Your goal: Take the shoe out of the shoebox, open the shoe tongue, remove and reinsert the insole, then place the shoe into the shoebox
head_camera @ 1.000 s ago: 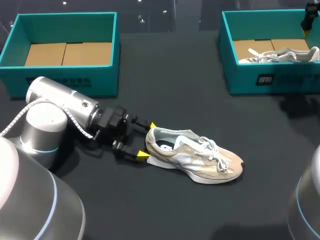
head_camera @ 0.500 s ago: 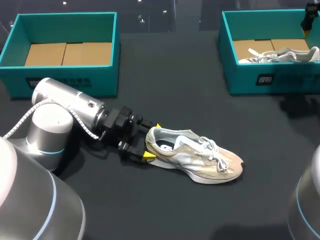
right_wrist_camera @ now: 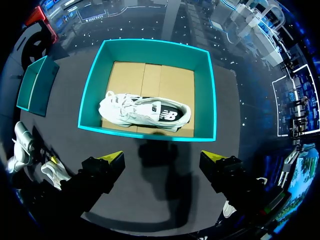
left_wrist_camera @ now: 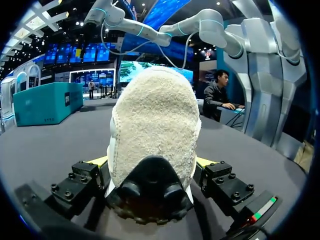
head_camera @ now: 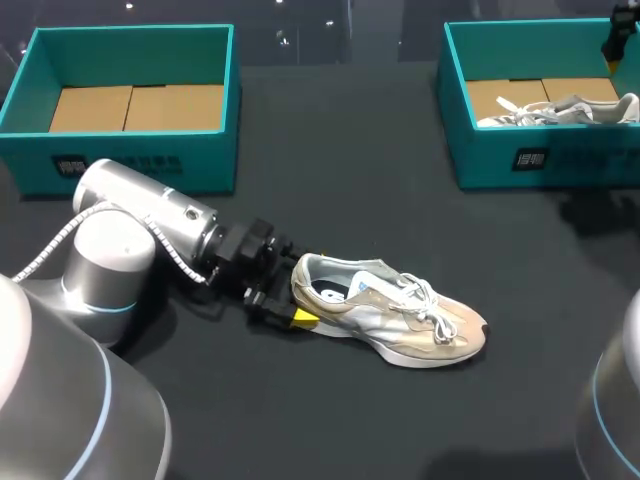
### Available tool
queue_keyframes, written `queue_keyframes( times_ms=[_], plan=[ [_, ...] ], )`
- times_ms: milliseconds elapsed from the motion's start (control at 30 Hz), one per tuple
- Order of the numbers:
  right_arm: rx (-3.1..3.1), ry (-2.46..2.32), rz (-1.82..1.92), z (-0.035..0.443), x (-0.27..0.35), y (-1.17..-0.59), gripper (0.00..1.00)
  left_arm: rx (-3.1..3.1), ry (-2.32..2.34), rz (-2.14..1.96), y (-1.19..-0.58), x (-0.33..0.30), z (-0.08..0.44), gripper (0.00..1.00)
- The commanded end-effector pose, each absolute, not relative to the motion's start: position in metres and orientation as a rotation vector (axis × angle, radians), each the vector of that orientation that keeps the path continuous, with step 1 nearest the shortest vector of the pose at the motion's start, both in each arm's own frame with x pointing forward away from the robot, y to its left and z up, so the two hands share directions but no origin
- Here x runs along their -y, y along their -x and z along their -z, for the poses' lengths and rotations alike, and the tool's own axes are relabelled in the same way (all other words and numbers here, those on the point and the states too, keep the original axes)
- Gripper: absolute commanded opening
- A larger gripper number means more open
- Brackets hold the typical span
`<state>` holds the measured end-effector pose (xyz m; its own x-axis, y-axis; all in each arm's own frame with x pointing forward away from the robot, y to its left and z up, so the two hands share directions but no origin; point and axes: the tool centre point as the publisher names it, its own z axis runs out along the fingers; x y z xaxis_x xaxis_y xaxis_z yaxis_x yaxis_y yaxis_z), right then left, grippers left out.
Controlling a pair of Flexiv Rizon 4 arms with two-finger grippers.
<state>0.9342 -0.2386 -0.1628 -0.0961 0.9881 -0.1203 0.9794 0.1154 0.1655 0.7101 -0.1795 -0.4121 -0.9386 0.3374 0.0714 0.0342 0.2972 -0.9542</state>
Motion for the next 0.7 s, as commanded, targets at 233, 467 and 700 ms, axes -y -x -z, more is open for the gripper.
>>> queue_keyframes(
  times_ms=[233, 467, 700],
  plan=[
    [-2.184, -1.965, -0.062, 0.163, 0.238, -0.934, 1.00, 2.324, 0.316, -1.688, -0.710, 0.184, 0.421, 0.00],
    [-2.184, -1.965, -0.062, 0.163, 0.238, -0.934, 1.00, 2.384, 0.220, -1.751, -0.710, 0.178, 0.419, 0.00],
    [-2.184, -1.965, -0.062, 0.163, 0.238, -0.934, 1.00, 2.452, 0.116, -1.768, -0.708, 0.171, 0.419, 0.00]
  ],
)
